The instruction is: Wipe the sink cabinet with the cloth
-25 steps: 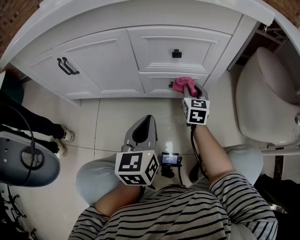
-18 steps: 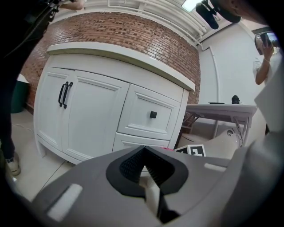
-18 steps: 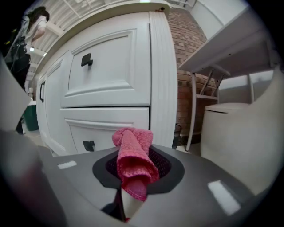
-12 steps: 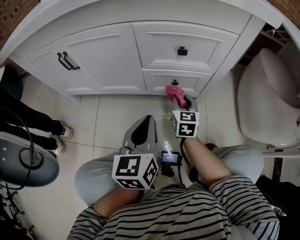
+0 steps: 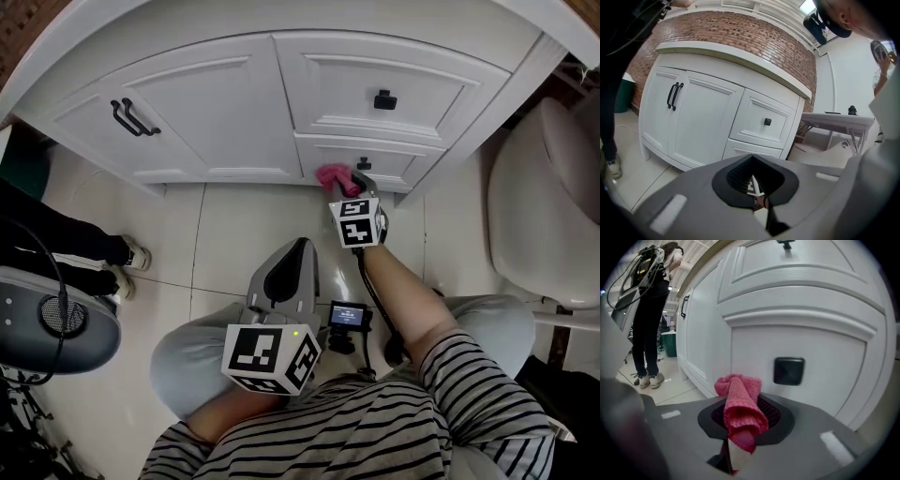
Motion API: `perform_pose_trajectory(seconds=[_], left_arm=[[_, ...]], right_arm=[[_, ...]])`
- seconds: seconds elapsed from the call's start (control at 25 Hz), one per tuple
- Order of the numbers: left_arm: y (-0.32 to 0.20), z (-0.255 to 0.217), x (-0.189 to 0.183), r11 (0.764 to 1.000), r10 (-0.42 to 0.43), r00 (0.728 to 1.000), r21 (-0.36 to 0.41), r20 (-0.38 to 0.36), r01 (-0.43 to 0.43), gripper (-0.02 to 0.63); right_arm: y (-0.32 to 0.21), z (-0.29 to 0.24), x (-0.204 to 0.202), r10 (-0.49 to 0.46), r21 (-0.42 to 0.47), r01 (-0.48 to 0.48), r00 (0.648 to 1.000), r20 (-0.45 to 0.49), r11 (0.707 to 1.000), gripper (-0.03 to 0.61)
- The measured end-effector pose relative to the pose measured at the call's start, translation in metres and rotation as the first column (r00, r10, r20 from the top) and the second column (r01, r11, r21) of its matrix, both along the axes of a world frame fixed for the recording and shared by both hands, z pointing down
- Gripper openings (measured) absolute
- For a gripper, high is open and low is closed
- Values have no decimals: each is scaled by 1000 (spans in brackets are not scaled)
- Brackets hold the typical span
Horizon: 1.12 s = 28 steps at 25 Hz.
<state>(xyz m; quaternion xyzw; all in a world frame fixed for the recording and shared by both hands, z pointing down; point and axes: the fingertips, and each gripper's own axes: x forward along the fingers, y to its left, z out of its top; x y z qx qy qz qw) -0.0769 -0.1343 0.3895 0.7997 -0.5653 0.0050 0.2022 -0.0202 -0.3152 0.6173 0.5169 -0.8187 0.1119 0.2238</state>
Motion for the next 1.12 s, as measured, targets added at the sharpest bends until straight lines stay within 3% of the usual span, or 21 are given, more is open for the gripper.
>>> perform_pose_trajectory(seconds=[0.24, 0.4, 0.68, 0.84, 1.0, 1.12], left_arm=[[-3, 8, 11, 1000, 22, 1000, -22, 7, -22, -6], [-3, 8, 18, 999, 34, 999, -19, 22, -34, -6], [2, -5, 22, 999, 37, 998, 26, 60, -39, -6], [4, -12, 24, 997, 45, 993, 61, 111, -52, -8], [9, -17, 21, 992, 10, 981, 120, 195, -34, -6], [19, -20, 20, 987, -3, 976, 156, 216, -32, -6]], right_arm=[[3, 9, 80, 132, -8, -132, 991, -20, 991, 92], [7, 13, 144, 265, -27, -266, 964, -28, 964, 92], [32, -22, 195, 366, 10, -368, 921, -131, 930, 89], [52, -94, 198, 345, 100, -336, 935, -81, 936, 89], [99, -187, 175, 258, 206, -267, 964, 69, 941, 89], [155, -228, 160, 174, 258, -217, 968, 178, 942, 91]])
